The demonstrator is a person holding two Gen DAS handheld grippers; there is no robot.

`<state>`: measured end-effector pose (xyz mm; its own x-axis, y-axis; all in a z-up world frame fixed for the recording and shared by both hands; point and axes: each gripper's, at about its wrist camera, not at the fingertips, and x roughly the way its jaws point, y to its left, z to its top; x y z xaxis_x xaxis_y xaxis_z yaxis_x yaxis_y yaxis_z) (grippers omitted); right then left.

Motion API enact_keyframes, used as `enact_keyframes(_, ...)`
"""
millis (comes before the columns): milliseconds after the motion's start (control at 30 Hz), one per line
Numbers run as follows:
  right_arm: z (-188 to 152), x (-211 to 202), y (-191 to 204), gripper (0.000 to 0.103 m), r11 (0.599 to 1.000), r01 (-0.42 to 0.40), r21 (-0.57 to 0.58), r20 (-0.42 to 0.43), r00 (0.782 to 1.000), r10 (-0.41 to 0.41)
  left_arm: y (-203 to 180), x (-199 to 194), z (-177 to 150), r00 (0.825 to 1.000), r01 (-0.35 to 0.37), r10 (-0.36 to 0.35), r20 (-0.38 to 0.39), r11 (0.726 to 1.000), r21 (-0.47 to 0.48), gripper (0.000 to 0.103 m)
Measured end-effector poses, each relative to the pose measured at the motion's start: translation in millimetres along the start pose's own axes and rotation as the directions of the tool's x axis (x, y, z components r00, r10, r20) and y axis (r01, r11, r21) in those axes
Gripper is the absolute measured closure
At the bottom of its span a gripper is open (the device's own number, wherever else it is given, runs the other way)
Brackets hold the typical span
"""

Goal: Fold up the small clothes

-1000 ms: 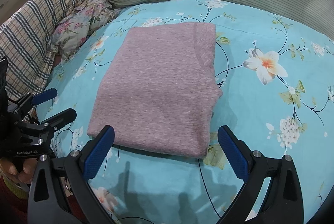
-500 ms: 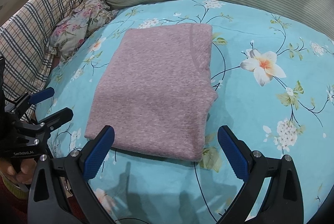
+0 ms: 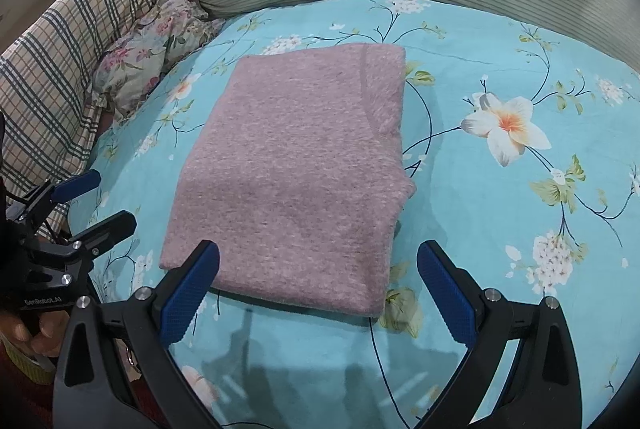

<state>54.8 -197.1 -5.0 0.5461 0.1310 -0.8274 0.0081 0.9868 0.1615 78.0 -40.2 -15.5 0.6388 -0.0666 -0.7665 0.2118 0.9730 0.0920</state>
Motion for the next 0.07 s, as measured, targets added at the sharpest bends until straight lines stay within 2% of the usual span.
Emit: enact_keyframes(67, 0.5, 2.5, 0.2, 0.004, 1.000, -0.003, 0.006, -0.001, 1.000, 0.003, 0.3, 0.0, 0.0, 1.000, 0.004, -0.004, 0.000, 1.000, -0.002, 0.007)
